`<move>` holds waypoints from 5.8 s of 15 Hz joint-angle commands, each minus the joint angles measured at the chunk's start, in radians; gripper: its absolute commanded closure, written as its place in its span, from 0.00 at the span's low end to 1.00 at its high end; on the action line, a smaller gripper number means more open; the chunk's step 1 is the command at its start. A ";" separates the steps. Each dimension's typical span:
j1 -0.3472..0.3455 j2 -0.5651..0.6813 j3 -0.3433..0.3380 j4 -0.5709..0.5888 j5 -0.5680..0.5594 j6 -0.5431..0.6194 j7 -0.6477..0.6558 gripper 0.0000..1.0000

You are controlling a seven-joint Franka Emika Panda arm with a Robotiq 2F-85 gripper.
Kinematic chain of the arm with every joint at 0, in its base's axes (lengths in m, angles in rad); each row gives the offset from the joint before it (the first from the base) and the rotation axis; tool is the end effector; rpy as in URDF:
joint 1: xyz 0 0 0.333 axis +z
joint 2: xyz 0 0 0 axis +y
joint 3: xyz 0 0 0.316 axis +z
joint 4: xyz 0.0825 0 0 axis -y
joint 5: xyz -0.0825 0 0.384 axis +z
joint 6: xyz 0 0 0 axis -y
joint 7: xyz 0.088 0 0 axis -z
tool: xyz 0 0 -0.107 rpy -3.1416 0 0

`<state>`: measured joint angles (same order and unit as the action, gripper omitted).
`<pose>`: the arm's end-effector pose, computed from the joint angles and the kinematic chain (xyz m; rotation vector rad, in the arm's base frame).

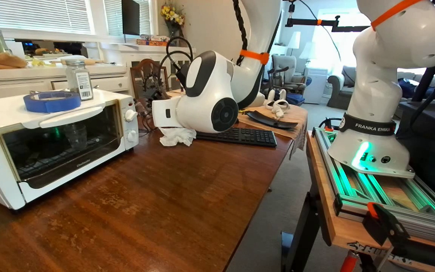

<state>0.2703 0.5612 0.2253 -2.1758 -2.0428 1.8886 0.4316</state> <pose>0.5066 0.2036 0.1415 1.1611 1.3613 0.2300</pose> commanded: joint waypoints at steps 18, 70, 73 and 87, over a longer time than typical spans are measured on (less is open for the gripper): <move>0.010 0.233 0.016 0.198 -0.222 -0.154 0.052 0.48; -0.185 0.009 0.046 0.003 -0.326 0.200 1.310 0.96; -0.194 0.008 0.045 -0.010 -0.387 0.200 1.392 0.96; -0.094 0.008 0.117 -0.029 -0.333 0.289 1.205 0.00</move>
<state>0.1380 0.5882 0.3324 -2.1778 -2.4133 2.1334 1.7372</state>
